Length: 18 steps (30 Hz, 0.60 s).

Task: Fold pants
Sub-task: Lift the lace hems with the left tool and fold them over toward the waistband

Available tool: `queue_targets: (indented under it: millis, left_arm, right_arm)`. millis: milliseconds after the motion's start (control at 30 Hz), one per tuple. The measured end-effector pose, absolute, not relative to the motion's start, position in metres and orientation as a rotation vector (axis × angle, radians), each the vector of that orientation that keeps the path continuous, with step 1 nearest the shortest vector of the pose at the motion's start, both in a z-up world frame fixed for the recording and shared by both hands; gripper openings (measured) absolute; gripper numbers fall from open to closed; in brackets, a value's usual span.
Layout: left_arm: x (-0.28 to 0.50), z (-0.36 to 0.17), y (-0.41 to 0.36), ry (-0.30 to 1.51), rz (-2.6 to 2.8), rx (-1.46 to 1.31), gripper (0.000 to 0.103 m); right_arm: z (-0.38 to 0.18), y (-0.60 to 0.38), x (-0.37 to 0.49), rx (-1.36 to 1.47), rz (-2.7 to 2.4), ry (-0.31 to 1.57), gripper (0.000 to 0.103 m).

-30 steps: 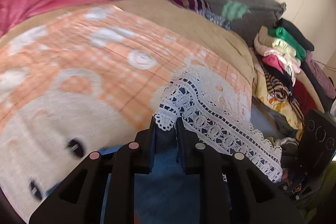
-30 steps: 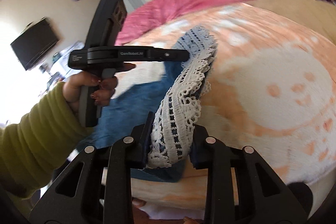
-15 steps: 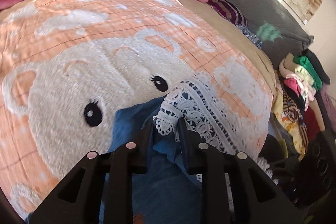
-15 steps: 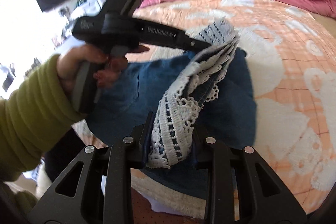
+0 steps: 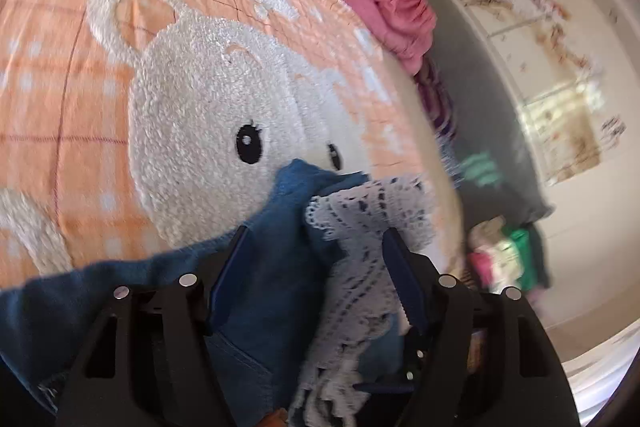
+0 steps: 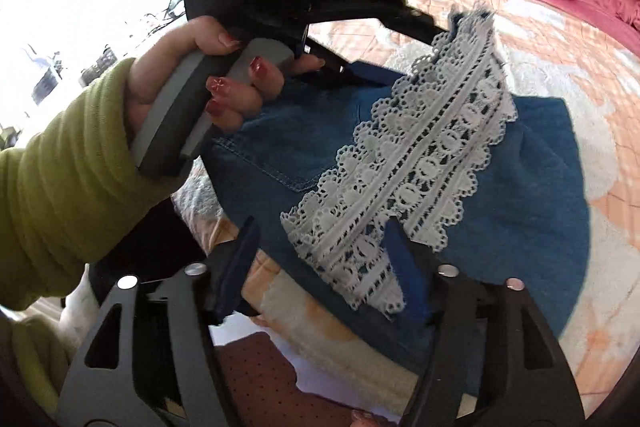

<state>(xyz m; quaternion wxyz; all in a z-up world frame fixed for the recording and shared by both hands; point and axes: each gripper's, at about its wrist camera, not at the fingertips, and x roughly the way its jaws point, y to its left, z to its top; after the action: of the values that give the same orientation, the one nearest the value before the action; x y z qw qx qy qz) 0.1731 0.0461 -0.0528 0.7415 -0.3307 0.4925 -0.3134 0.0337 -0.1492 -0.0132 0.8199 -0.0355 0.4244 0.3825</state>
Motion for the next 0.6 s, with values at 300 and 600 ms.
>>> queue_targets:
  millis: [300,600]
  left_arm:
    - [0.182,-0.031,0.025,1.076,-0.715,-0.701,0.078]
    - [0.203,-0.047,0.003,1.178,-0.65,-0.616,0.067]
  right_arm:
    - [0.024,-0.253,0.115,0.048,0.524,0.834,0.07]
    - [-0.016,-0.239,0.206,0.027,0.597,1.03,0.07]
